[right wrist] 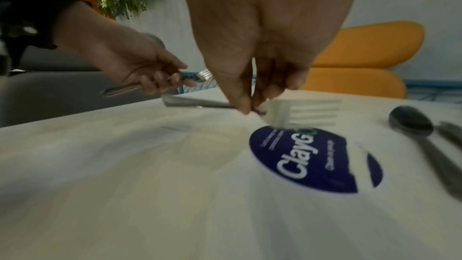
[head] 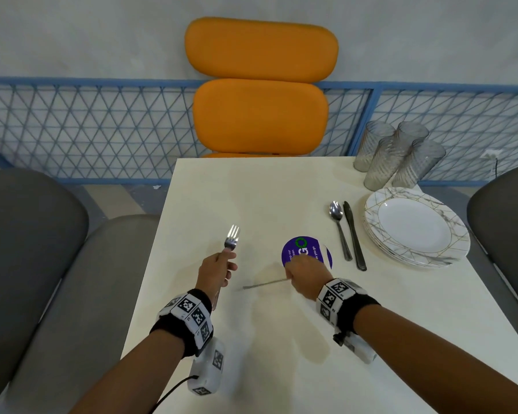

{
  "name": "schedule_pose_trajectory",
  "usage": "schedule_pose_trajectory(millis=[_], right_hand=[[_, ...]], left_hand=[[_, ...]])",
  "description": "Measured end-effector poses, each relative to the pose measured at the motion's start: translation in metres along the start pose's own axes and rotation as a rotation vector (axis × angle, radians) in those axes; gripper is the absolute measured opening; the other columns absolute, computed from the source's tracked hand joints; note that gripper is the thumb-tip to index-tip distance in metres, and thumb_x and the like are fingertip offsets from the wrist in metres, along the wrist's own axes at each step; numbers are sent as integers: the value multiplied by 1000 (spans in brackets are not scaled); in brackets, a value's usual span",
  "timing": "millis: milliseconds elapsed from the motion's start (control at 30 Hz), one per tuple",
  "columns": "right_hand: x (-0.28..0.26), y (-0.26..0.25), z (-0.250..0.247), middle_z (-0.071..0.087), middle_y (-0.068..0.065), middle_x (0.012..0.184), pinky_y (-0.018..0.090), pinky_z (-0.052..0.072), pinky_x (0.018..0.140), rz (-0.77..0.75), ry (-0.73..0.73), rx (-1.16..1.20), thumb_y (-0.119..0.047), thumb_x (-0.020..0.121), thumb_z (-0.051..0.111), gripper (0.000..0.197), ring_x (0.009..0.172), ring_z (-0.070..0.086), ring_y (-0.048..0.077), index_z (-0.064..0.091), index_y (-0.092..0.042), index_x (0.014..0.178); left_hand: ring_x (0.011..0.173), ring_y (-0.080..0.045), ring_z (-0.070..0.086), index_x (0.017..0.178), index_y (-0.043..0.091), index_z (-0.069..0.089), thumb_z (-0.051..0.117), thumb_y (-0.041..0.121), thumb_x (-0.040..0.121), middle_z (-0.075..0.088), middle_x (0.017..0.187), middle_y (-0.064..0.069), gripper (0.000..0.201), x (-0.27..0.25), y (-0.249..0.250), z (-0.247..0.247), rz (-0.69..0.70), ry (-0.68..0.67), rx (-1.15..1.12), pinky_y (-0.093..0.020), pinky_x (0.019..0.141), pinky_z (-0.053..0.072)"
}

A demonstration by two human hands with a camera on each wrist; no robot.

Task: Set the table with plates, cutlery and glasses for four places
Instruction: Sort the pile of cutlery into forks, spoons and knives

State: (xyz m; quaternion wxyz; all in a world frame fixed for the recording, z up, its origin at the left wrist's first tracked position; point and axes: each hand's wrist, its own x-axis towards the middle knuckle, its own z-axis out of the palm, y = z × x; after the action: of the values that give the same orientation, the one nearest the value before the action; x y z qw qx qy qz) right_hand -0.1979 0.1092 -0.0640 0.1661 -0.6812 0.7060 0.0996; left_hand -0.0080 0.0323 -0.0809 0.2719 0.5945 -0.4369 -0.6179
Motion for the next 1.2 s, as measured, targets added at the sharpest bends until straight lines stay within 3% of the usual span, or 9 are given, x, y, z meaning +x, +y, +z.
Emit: schedule_pose_trajectory(millis=[167,267,400,533,767,933,1000,1100,1200], right_hand=[[7,8,-29,60,13,102,30,44,64,-98,510,160,8,80,52,26,89,61,31,60,-5,102],[9,-10,-34,61,12,92,26,49,50,-234,589,201,13,71,60,25,70,62,28,59,-5,89],[8,-29,-31,61,8,83,15,30,44,-303,602,260,7,63,68,24,56,59,20,59,-7,79],[13,-29,-20,59,14,93,26,45,48,-221,590,379,8,75,57,14,67,60,28,59,-2,85],[7,-20,-14,63,12,89,35,51,73,-157,616,505,-19,82,28,41,86,58,27,64,-1,86],[1,-9,-12,62,5,101,22,42,88,-74,547,662,-11,91,47,20,101,53,17,65,-6,100],[-1,-6,-16,60,-1,95,19,42,83,69,562,828,-12,92,49,17,95,54,14,65,-7,97],[1,1,-26,62,1,83,15,40,63,316,506,1037,-21,93,50,21,74,54,11,64,-5,92],[7,13,-33,55,-1,56,17,39,51,408,313,1151,-31,92,53,35,49,49,8,56,-11,63]], left_hand=[[43,-11,45,102,4,58,40,16,97,57,69,-6,22,-3,3,5,-113,-84,-178,-18,38,33],[47,-13,52,100,3,59,42,14,96,59,70,-7,20,-16,12,17,-152,-266,-250,-22,45,39],[64,-18,59,86,5,62,40,13,96,62,74,-9,26,-30,22,36,-95,-414,-237,-24,54,47],[74,-19,61,85,4,62,35,10,96,63,80,-9,29,-36,26,51,-17,-450,-265,-30,68,54],[62,-15,64,83,5,61,37,14,99,63,69,-6,30,-38,27,68,30,-394,-264,-26,57,54],[54,-14,49,88,4,58,34,11,101,53,62,-5,28,-34,25,80,56,-342,-295,-21,49,43],[53,-13,42,87,5,56,32,10,100,49,64,-5,28,-29,23,86,69,-299,-234,-21,50,37],[52,-12,41,88,5,56,33,10,100,50,64,-3,27,-25,22,98,74,-279,-186,-21,49,34],[49,-11,40,78,6,57,34,16,101,48,57,-1,33,-26,22,114,113,-303,-112,-21,49,33]])
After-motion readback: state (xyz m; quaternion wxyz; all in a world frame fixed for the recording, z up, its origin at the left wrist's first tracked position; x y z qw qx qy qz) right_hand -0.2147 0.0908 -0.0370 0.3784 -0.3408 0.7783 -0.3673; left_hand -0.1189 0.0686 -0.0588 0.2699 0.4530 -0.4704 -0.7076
